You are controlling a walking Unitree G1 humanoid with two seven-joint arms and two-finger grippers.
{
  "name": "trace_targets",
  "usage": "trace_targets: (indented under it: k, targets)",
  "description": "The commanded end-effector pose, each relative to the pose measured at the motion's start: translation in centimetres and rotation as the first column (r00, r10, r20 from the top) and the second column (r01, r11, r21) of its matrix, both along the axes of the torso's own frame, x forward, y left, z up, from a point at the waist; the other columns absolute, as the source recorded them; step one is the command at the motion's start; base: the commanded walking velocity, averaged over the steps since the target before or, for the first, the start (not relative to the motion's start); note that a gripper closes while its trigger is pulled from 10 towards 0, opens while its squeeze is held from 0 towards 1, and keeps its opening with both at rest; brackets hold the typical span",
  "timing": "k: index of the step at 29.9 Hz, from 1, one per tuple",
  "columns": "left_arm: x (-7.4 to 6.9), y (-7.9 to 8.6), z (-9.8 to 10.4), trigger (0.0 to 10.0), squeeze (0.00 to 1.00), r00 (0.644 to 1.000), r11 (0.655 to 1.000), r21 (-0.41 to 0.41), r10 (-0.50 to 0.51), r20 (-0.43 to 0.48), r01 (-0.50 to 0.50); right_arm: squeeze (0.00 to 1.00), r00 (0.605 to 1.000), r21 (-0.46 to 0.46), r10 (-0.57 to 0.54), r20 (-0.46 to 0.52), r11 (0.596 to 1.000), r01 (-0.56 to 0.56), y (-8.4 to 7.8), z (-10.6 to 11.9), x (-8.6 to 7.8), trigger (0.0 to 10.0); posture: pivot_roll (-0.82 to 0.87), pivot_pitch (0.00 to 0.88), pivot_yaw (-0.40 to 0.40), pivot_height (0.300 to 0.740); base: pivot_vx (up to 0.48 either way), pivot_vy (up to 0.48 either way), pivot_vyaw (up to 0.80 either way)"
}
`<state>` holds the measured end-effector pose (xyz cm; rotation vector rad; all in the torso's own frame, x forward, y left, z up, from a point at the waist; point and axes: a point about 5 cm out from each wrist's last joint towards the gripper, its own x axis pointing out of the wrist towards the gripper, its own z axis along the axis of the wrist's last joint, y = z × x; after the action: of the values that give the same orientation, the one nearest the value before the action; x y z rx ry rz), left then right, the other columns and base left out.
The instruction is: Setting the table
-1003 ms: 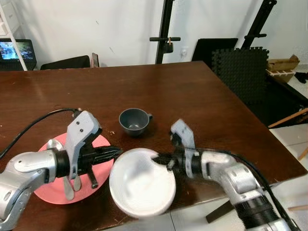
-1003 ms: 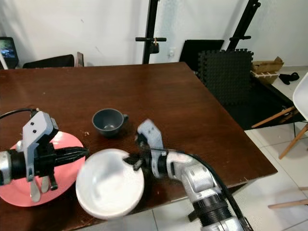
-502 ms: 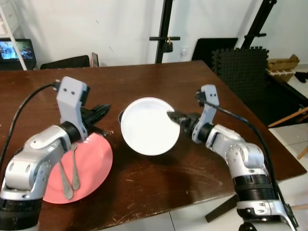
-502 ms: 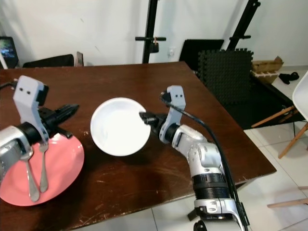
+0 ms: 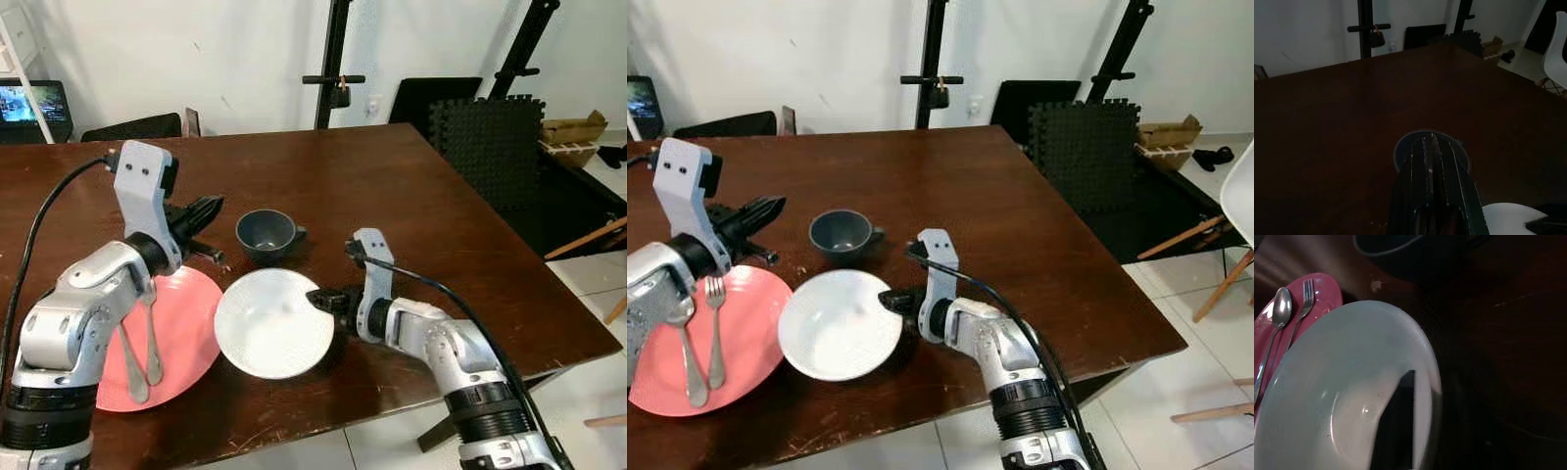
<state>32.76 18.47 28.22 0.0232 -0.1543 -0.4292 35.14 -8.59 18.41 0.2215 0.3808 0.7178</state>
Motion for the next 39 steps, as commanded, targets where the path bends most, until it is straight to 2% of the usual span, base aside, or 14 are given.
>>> trace_targets:
  k: [1,2,3,4,10,14,16,22,24,25,26,27,37,39]
  targets:
    - [0.2,0.1,-0.4,10.0,0.0,1.0,1.0,-0.002,0.007,-0.027,-0.007,1.0,1.0,-0.003,-0.021,0.011,1.0,0.021,-0.6,0.3,0.1,10.0,0.01,0.163,0.019,0.74,0.0,0.0,0.0]
    - [0.2,0.1,-0.5,10.0,0.0,1.0,1.0,-0.002,0.008,-0.028,-0.008,0.3,0.999,0.004,-0.029,0.016,1.0,0.029,-0.8,0.7,0.2,10.0,0.0,0.164,0.02,0.74,0.0,0.0,0.0]
    - [0.2,0.1,-0.5,10.0,0.0,1.0,1.0,-0.002,0.008,-0.029,-0.008,0.3,0.999,0.002,-0.038,0.022,0.999,0.038,-1.0,0.9,0.3,10.0,0.0,0.164,0.02,0.74,0.0,0.0,0.0]
    - [0.2,0.1,-0.5,10.0,0.0,1.0,1.0,-0.002,0.008,-0.03,-0.008,0.0,0.999,-0.01,-0.052,0.014,0.999,0.052,-1.4,0.9,0.5,10.0,0.01,0.164,0.021,0.74,0.0,0.0,0.0]
    - [0.3,0.1,-0.5,10.0,0.0,0.999,1.0,-0.001,0.011,-0.031,-0.011,0.0,0.999,-0.063,-0.012,-0.053,0.998,0.008,-2.0,-0.1,-0.1,10.0,0.01,0.165,0.021,0.74,0.0,0.0,0.0]
    - [0.2,0.2,-0.5,10.0,0.0,0.999,1.0,0.0,0.017,-0.031,-0.017,0.0,0.989,-0.033,0.094,-0.11,0.995,-0.098,-0.8,-0.8,-1.4,10.0,0.02,0.165,0.018,0.74,0.0,0.0,0.0]
    - [0.2,0.2,-0.5,10.0,0.0,0.999,1.0,0.001,0.017,-0.032,-0.017,0.0,0.988,-0.041,0.105,-0.115,0.993,-0.11,-0.4,-1.1,-1.5,10.0,0.02,0.166,0.018,0.74,0.0,0.0,0.0]
    - [0.2,0.2,-0.5,10.0,0.0,0.999,1.0,0.002,0.02,-0.032,-0.02,0.0,0.987,-0.061,0.097,-0.126,0.992,-0.106,0.0,-1.6,-1.5,10.0,0.02,0.169,0.017,0.74,0.0,0.0,0.0]
    - [0.2,0.2,-0.6,10.0,0.0,0.999,1.0,0.001,0.021,-0.033,-0.021,0.0,0.992,-0.064,0.055,-0.112,0.996,-0.063,0.0,-1.6,-1.1,10.0,0.02,0.169,0.02,0.74,0.0,0.0,0.0]
    - [0.2,0.2,-0.6,10.0,0.0,0.999,1.0,0.001,0.021,-0.033,-0.021,0.0,0.993,-0.065,0.038,-0.113,0.997,-0.045,-0.2,-1.7,-1.0,2.2,0.02,0.17,0.02,0.74,0.0,0.0,0.0]
    - [0.2,0.2,-0.6,10.0,0.0,0.999,1.0,0.002,0.02,-0.034,-0.02,0.0,0.993,-0.065,0.028,-0.114,0.997,-0.035,-0.3,-1.7,-0.9,2.2,0.01,0.169,0.021,0.74,0.0,0.0,0.0]
    - [0.2,0.1,-0.6,10.0,0.0,0.999,1.0,0.002,0.02,-0.034,-0.02,0.0,0.993,-0.064,0.018,-0.113,0.998,-0.025,-0.4,-1.7,-0.8,0.0,0.02,0.167,0.022,0.74,0.0,0.0,0.0]
    - [0.3,-0.4,-1.3,10.0,0.0,0.999,1.0,0.025,0.02,-0.039,-0.019,0.0,0.996,-0.044,0.002,-0.087,0.999,-0.006,-0.6,-1.3,-0.6,0.0,0.01,0.159,0.03,0.74,0.0,0.0,0.0]
    - [0.2,-0.9,-1.8,10.0,0.0,0.999,0.999,0.047,0.024,-0.04,-0.023,0.0,0.999,0.022,-0.031,-0.026,0.999,0.032,-0.8,0.2,-0.2,0.0,0.01,0.156,0.03,0.74,0.0,0.0,0.0]
